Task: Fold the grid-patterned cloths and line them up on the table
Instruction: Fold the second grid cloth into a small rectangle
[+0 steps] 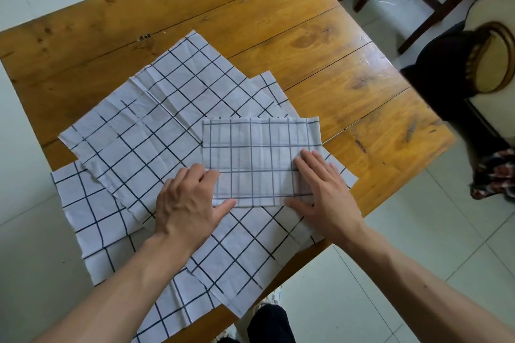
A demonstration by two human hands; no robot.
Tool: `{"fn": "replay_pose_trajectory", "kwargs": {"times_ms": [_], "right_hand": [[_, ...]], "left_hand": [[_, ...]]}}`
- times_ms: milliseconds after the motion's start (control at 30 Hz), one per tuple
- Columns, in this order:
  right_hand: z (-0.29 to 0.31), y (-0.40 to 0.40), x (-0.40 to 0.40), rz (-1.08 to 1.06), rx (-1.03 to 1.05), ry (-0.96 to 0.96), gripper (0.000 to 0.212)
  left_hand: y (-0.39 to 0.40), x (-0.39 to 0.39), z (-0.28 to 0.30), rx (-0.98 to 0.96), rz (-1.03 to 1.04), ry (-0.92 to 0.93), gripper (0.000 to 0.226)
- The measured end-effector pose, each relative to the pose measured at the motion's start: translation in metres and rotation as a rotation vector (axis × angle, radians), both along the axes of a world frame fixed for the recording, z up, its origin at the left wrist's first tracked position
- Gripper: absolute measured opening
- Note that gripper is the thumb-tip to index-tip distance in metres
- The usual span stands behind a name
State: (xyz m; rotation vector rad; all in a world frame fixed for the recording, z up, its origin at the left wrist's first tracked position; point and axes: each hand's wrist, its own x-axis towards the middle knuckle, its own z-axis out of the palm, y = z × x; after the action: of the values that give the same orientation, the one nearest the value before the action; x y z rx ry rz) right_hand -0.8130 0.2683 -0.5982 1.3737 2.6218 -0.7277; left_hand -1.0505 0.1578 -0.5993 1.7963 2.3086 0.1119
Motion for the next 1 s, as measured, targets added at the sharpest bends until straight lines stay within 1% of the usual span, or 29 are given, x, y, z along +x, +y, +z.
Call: {"fn": "replay_pose_trajectory", "kwargs": {"times_ms": [100, 200, 267, 367, 500, 633, 833, 1000], "right_hand": [[0.001, 0.004, 0.005, 0.005, -0.013, -0.072, 0.093], [0.002, 0.005, 0.003, -0.008, -0.056, -0.085, 0.096], [0.004, 0.007, 0.001, -0.026, -0.074, -0.083, 0.099], [0.006, 0.011, -0.002, -0.040, -0.091, -0.085, 0.104], [0.004, 0.015, -0.002, -0.022, -0.086, -0.105, 0.110], [0.003, 0.021, -0.001, -0.027, -0.100, -0.127, 0.120], [0.005, 0.037, -0.001, -0.012, -0.141, -0.203, 0.137], [0.009, 0.053, 0.000, 0.063, -0.154, -0.288, 0.148]], "left_hand": [[0.005, 0.007, 0.007, 0.038, -0.044, -0.005, 0.057], [0.010, 0.024, 0.009, 0.030, -0.207, -0.039, 0.072], [0.017, 0.041, 0.004, -0.018, -0.302, -0.063, 0.072], [0.031, 0.064, -0.005, -0.096, -0.362, -0.096, 0.068], [0.046, 0.070, -0.014, -0.230, -0.418, -0.002, 0.069], [0.036, 0.051, -0.021, -0.277, -0.376, 0.048, 0.062], [-0.005, 0.000, -0.029, -0.194, -0.246, 0.063, 0.062], [-0.019, -0.017, -0.035, -0.165, -0.239, 0.101, 0.064]]}}
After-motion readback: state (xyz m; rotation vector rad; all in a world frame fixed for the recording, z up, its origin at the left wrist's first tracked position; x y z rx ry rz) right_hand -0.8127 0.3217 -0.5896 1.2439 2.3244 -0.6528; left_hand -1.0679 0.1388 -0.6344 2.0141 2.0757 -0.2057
